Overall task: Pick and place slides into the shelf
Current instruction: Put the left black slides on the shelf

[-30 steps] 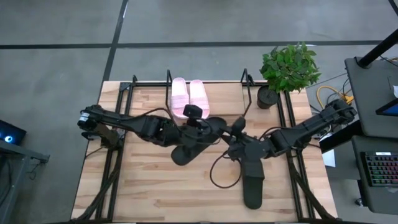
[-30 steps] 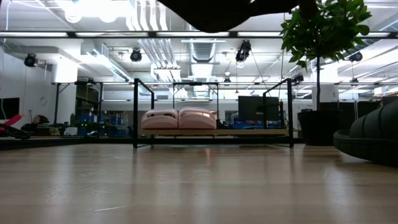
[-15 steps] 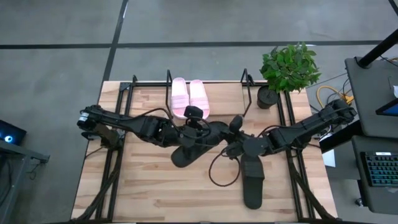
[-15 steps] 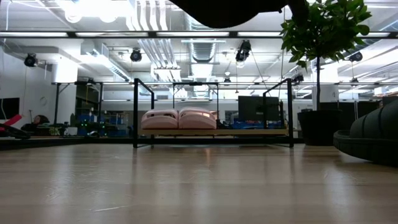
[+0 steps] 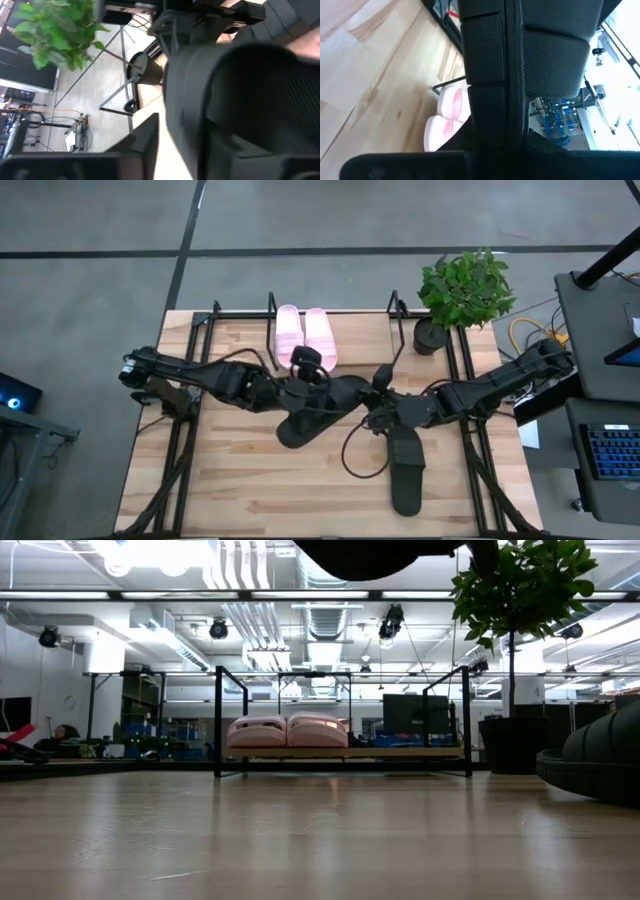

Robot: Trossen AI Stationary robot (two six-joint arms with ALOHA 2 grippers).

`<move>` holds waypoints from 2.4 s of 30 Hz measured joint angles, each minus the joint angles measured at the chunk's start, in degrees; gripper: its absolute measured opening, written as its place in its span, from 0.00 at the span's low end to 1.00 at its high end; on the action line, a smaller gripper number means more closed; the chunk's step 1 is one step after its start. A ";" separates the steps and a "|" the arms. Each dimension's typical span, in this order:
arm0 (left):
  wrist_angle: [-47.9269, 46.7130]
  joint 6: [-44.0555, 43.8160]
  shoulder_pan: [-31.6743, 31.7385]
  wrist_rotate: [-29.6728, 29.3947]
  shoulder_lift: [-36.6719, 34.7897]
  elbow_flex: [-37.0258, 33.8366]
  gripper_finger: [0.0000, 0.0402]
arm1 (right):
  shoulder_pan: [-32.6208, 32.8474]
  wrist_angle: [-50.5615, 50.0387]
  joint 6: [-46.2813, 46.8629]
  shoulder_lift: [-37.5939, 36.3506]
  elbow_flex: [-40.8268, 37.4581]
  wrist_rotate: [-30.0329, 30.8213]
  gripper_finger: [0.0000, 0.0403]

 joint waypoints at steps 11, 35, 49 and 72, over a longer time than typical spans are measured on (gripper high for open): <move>-0.77 -1.46 -3.31 -1.40 -8.56 0.00 0.53 | -6.05 22.75 -5.12 -10.28 -16.21 -11.34 0.09; 5.71 7.10 -15.17 -18.83 -5.06 -4.63 0.53 | -19.94 34.51 -0.53 -11.55 -29.52 -34.07 0.09; 1.64 -5.67 -14.59 -12.40 -5.31 -4.63 0.53 | -20.03 34.03 -1.47 -11.52 -29.52 -33.61 0.09; 3.80 -3.77 -9.48 -10.38 -0.39 -4.24 0.18 | -20.03 33.89 -1.14 -11.48 -29.49 -33.50 0.09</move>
